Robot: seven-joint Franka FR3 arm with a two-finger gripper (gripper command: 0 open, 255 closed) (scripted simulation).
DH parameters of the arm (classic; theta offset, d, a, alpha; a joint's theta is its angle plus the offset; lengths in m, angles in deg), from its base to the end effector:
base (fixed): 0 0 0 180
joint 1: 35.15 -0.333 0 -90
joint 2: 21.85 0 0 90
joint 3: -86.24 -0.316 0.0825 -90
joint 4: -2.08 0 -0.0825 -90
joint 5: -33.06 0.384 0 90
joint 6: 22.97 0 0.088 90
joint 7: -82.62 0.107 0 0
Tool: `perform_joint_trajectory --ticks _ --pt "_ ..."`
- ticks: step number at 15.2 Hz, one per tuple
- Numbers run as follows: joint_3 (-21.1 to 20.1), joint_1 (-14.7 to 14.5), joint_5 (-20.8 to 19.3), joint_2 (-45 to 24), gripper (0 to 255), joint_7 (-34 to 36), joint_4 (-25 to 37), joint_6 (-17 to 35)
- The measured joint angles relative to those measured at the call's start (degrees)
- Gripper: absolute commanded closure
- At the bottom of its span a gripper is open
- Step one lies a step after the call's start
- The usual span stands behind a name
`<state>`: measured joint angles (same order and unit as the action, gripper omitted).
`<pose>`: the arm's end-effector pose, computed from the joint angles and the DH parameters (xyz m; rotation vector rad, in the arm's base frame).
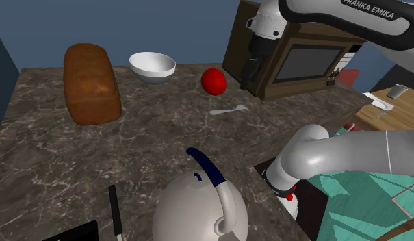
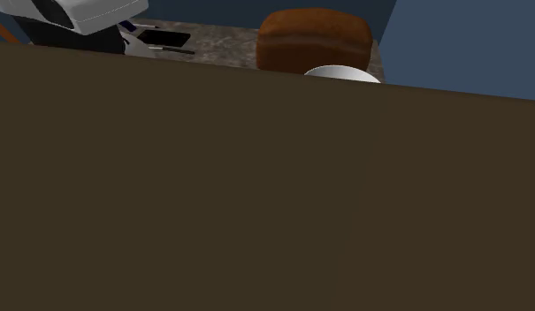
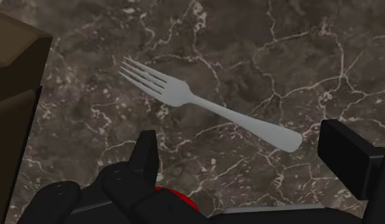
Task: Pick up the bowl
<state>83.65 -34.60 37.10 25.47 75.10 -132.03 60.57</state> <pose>0.2839 0.0230 0.5996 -3.0907 -0.2436 0.0855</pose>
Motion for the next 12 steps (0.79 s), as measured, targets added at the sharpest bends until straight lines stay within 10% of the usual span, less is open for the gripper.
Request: perform_joint_trajectory --ticks 12 --pt "-1.54 0.76 1.29 -22.73 0 2.95 13.94 8.58"
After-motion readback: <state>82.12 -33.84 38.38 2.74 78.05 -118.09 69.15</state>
